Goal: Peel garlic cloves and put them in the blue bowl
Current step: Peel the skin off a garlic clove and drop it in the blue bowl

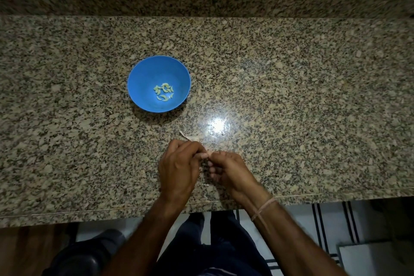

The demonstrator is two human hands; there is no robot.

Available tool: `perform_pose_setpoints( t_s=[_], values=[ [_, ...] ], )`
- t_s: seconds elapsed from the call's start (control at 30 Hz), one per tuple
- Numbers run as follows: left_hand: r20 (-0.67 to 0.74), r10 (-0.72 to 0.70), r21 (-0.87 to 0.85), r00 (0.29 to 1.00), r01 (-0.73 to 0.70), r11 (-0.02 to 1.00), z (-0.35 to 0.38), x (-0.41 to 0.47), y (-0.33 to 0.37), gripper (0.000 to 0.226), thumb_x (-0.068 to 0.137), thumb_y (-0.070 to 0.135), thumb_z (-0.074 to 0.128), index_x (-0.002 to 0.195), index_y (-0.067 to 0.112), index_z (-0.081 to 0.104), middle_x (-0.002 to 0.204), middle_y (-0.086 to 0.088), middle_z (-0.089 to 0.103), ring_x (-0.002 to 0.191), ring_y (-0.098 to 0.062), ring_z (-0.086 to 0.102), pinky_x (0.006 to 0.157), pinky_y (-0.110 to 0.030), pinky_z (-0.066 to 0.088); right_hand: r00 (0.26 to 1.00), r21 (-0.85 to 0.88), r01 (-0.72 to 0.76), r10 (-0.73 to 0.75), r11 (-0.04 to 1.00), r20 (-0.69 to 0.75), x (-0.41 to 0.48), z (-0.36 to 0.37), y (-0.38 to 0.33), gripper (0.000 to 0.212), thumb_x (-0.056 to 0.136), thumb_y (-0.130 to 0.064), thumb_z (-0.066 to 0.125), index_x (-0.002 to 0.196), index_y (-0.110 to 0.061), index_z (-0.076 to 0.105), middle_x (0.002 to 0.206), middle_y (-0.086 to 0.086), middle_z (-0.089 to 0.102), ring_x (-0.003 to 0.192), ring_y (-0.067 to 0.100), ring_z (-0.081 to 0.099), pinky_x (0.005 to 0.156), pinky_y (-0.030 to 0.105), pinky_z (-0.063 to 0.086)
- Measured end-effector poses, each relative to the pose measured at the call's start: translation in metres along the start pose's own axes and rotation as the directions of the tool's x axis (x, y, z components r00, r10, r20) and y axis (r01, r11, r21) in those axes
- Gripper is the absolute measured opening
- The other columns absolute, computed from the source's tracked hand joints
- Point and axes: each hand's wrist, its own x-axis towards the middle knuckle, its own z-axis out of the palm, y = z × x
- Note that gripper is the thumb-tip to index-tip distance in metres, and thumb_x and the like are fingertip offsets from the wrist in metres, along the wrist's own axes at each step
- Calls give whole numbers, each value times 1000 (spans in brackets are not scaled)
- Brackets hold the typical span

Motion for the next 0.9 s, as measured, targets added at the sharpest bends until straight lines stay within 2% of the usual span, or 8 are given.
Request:
perform_pose_setpoints(
  t_s=[0.1, 0.17, 0.23, 0.4, 0.53, 0.67, 0.8, 0.9],
  values=[
    [43, -255, -106, 966, 258, 960, 6, 2, 0, 14, 95, 44, 62, 86, 34, 66, 91, 15, 67, 88, -8, 50, 62, -25, 36, 961, -222, 267, -277, 938, -17, 0, 3, 4, 23, 102, -21, 65, 82, -11, 65, 72, 3, 62, 68, 14, 58, 65, 29, 51],
    [98, -300, -112, 949, 310, 944, 9, 2, 1, 11, 97, 38, 60, 87, 34, 61, 91, 13, 65, 89, -11, 52, 66, -32, 42, 879, -406, 430, -476, 806, -12, 3, 2, 8, 18, 102, -22, 65, 87, -11, 66, 78, 3, 65, 72, 16, 60, 68, 35, 52],
    [149, -293, -153, 944, 315, 937, 9, 1, 3, 17, 101, 34, 56, 86, 30, 59, 83, 11, 62, 82, -14, 54, 65, -36, 43, 825, -482, 507, -564, 715, 30, 6, 0, 10, 11, 102, -19, 66, 92, -14, 67, 82, -1, 68, 76, 19, 64, 71, 40, 54],
    [285, -323, -256, 903, 396, 882, 12, -1, 3, 25, 108, 32, 47, 88, 21, 58, 75, 2, 59, 71, -19, 56, 63, -38, 42, 791, -464, 560, -610, 687, 52, 5, -2, 13, 2, 99, -10, 69, 100, -12, 70, 92, -4, 72, 88, 18, 70, 79, 38, 59],
    [290, -296, -229, 910, 367, 902, 17, -3, 4, 27, 109, 33, 42, 85, 21, 50, 74, 4, 54, 69, -16, 51, 60, -39, 39, 804, -450, 536, -595, 714, 14, 10, -7, 16, 5, 97, -6, 70, 94, -10, 73, 87, -1, 74, 85, 19, 72, 79, 40, 60],
    [295, -304, -232, 906, 377, 897, 17, -3, 9, 26, 110, 31, 41, 89, 21, 52, 74, 1, 56, 69, -18, 52, 60, -42, 39, 801, -478, 525, -599, 705, -5, 13, -6, 13, 6, 97, -7, 70, 92, -10, 72, 85, -4, 73, 81, 15, 70, 76, 31, 57],
    [372, -363, -354, 854, 492, 795, 15, 1, 10, 31, 111, 31, 39, 99, 21, 66, 87, 0, 70, 84, -18, 67, 78, -52, 54, 763, -529, 577, -642, 623, 76, 13, -7, 9, 8, 98, -6, 67, 93, -10, 71, 83, -5, 71, 78, 14, 68, 71, 25, 53],
    [382, -378, -358, 844, 512, 781, 15, 4, 11, 33, 111, 31, 38, 104, 21, 69, 91, 5, 72, 88, -10, 69, 83, -49, 56, 757, -546, 584, -646, 600, 99, 14, -7, 9, 9, 100, -7, 67, 92, -11, 70, 82, -5, 70, 76, 15, 67, 69, 27, 53]
  ],
)
